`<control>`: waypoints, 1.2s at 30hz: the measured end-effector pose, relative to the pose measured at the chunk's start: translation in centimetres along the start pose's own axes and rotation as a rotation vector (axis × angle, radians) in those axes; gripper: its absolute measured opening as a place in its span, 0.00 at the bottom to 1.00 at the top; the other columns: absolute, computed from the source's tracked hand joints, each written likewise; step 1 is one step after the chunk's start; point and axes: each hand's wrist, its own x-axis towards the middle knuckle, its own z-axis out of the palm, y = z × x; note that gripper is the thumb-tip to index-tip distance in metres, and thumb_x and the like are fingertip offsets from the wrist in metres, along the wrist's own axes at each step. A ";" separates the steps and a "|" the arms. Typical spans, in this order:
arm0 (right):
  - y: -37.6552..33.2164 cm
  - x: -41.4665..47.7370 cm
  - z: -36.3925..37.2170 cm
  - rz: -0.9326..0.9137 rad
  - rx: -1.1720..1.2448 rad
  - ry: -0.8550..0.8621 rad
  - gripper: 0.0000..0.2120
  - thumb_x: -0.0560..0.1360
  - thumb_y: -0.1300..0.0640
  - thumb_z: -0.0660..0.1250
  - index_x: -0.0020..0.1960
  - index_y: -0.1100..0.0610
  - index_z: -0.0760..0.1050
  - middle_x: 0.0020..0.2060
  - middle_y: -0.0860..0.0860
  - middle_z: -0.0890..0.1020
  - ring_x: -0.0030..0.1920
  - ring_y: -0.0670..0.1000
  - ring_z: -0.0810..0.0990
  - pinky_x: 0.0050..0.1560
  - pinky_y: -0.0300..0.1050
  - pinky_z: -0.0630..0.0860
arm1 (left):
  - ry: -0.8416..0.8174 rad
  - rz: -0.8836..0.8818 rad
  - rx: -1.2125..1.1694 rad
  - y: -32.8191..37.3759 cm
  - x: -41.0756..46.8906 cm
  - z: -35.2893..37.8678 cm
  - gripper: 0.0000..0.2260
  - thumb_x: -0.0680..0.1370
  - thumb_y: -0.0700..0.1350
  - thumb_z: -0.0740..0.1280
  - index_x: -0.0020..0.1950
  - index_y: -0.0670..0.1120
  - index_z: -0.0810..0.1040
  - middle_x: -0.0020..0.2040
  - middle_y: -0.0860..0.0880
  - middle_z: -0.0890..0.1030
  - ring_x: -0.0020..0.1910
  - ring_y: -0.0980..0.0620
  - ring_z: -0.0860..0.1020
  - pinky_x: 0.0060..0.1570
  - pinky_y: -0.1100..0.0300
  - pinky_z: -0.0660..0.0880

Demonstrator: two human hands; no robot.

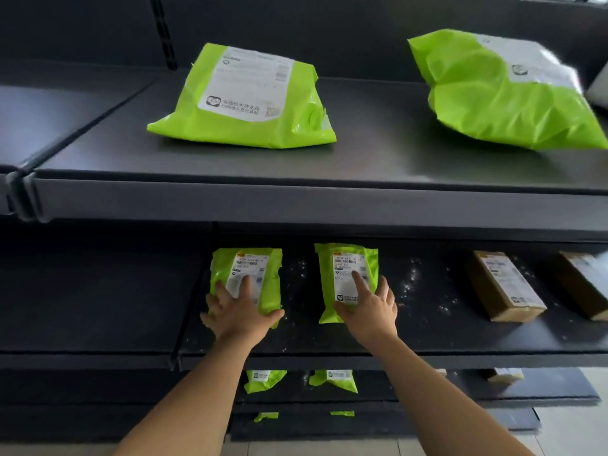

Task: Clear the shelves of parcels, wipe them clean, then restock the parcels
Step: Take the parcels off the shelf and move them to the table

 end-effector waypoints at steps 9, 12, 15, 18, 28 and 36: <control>-1.0 2.6 1.9 0.105 -0.089 0.012 0.52 0.64 0.23 0.62 0.77 0.39 0.40 0.76 0.63 0.44 0.76 0.64 0.46 0.74 0.60 0.49 | 0.057 -0.033 -0.118 -0.1 2.4 1.3 0.39 0.65 0.62 0.74 0.69 0.57 0.56 0.70 0.36 0.57 0.65 0.35 0.63 0.61 0.41 0.66; -1.3 3.0 2.3 0.125 -0.102 -0.011 0.51 0.65 0.27 0.66 0.77 0.39 0.41 0.74 0.63 0.50 0.74 0.65 0.54 0.72 0.59 0.55 | 0.068 -0.032 -0.142 -0.6 2.3 1.2 0.40 0.62 0.61 0.75 0.66 0.57 0.56 0.66 0.39 0.60 0.62 0.38 0.65 0.59 0.42 0.67; -1.4 2.8 2.7 0.113 -0.102 0.012 0.44 0.69 0.35 0.68 0.76 0.40 0.46 0.67 0.61 0.60 0.66 0.63 0.64 0.67 0.57 0.64 | 0.081 -0.037 -0.190 -1.2 2.0 1.2 0.41 0.60 0.60 0.76 0.65 0.58 0.56 0.65 0.40 0.61 0.62 0.38 0.65 0.58 0.42 0.68; -1.6 2.3 2.6 0.106 -0.098 0.035 0.40 0.71 0.39 0.68 0.75 0.40 0.49 0.66 0.60 0.62 0.64 0.62 0.66 0.65 0.56 0.65 | 0.085 -0.044 -0.229 -1.5 1.3 0.8 0.41 0.59 0.60 0.76 0.65 0.59 0.57 0.65 0.40 0.62 0.61 0.38 0.66 0.57 0.42 0.69; 0.0 -4.0 0.7 0.157 0.011 0.125 0.36 0.72 0.41 0.67 0.75 0.39 0.53 0.72 0.62 0.58 0.69 0.64 0.62 0.68 0.58 0.63 | 0.073 0.035 -0.341 0.4 -2.9 -1.6 0.39 0.60 0.60 0.76 0.64 0.60 0.57 0.66 0.41 0.62 0.60 0.39 0.66 0.57 0.44 0.67; 4.7 -10.2 -4.3 0.274 0.117 0.294 0.34 0.70 0.40 0.67 0.72 0.37 0.55 0.71 0.60 0.59 0.68 0.63 0.62 0.68 0.58 0.61 | 0.025 0.220 -0.390 6.4 -8.6 -2.2 0.38 0.60 0.59 0.76 0.63 0.60 0.56 0.66 0.42 0.62 0.59 0.40 0.66 0.57 0.45 0.67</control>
